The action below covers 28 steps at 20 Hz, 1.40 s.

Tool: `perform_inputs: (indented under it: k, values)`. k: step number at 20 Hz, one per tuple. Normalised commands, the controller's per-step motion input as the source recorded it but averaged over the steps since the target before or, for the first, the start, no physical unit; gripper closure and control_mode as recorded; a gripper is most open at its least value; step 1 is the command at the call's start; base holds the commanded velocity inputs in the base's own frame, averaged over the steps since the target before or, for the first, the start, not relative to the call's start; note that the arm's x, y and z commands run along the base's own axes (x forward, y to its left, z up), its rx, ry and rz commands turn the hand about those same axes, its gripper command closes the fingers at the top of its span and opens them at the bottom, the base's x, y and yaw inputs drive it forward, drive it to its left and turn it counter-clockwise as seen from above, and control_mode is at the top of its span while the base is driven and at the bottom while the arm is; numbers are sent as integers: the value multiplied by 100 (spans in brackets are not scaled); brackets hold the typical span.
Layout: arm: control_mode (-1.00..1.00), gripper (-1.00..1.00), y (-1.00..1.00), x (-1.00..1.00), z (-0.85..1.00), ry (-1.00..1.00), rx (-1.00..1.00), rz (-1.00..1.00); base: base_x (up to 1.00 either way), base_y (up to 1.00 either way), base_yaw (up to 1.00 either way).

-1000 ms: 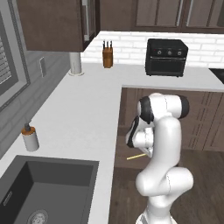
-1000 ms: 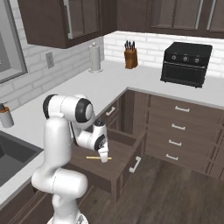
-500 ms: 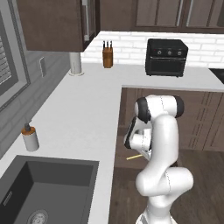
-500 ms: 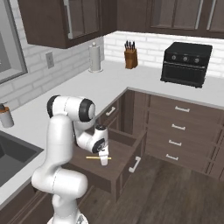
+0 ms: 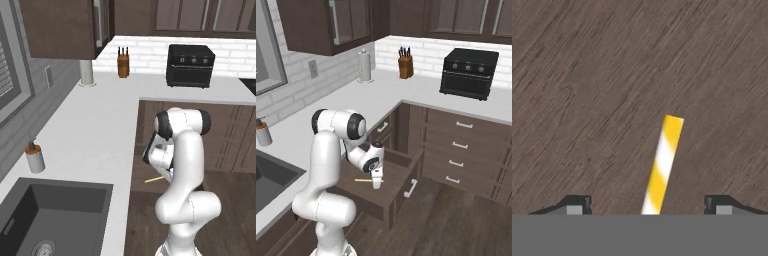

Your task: Take a straw from the drawer in front and place it inside the glass cup on the dining counter.

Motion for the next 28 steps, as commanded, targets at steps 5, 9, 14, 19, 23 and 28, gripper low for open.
perform_inputs:
  k: [5, 9, 14, 19, 23, 28]
  values:
    - [-100, 100, 0, -39, -67, 0, -1, -8, 0, 0, 0]
    - [-100, 100, 0, -40, -72, 0, -6, -9, 0, 0, 0]
    - [-100, 100, 0, -55, -69, 4, -15, -16, 0, 0, 0]
    - [-100, 100, -1, -48, -56, 15, -17, -15, 0, 0, 0]
    - [-100, 100, -15, -51, -55, 14, -13, -12, 0, 0, 0]
    - [-100, 100, -39, -72, -5, 7, -3, -9, 0, 0, 0]
